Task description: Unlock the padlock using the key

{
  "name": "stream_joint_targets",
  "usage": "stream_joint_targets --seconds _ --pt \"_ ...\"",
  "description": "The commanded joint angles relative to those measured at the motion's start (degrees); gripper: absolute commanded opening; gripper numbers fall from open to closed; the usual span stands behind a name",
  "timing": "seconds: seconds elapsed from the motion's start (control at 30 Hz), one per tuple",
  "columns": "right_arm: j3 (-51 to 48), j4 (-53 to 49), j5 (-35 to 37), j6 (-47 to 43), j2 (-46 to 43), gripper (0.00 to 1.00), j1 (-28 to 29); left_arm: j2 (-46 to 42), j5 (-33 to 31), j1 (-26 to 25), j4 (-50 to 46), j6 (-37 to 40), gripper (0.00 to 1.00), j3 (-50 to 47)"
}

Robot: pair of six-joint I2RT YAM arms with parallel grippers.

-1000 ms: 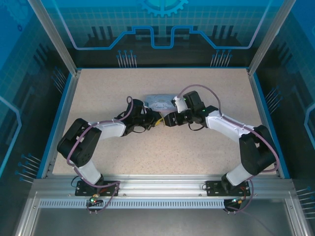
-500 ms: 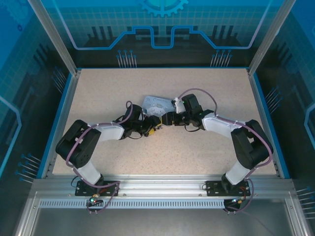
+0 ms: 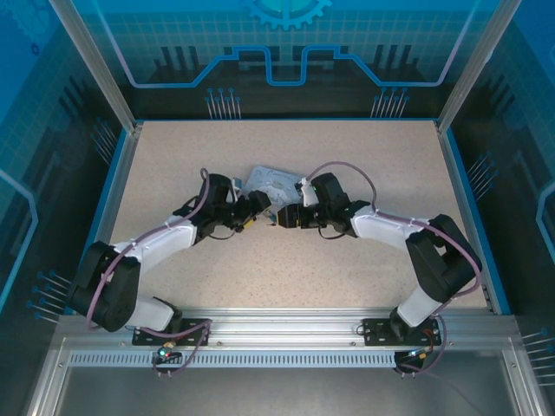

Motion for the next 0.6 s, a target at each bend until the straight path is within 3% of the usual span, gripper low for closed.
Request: stream_joint_targets --seconds 0.0,0.27,0.57 --pt "-2.06 -1.74 3.05 1.03 -2.79 0.61 1.95 -0.18 -0.92 3.25 -4.09 4.04 0.85 3.19" --pt "0.94 2.69 4.33 4.71 5.61 0.62 2.98 5.52 -0.84 9.24 -7.19 9.27 0.98 12.04" --pt "8.90 0.50 5.93 4.75 12.60 0.61 0.94 9.96 -1.63 11.06 -10.06 12.72 0.99 16.49"
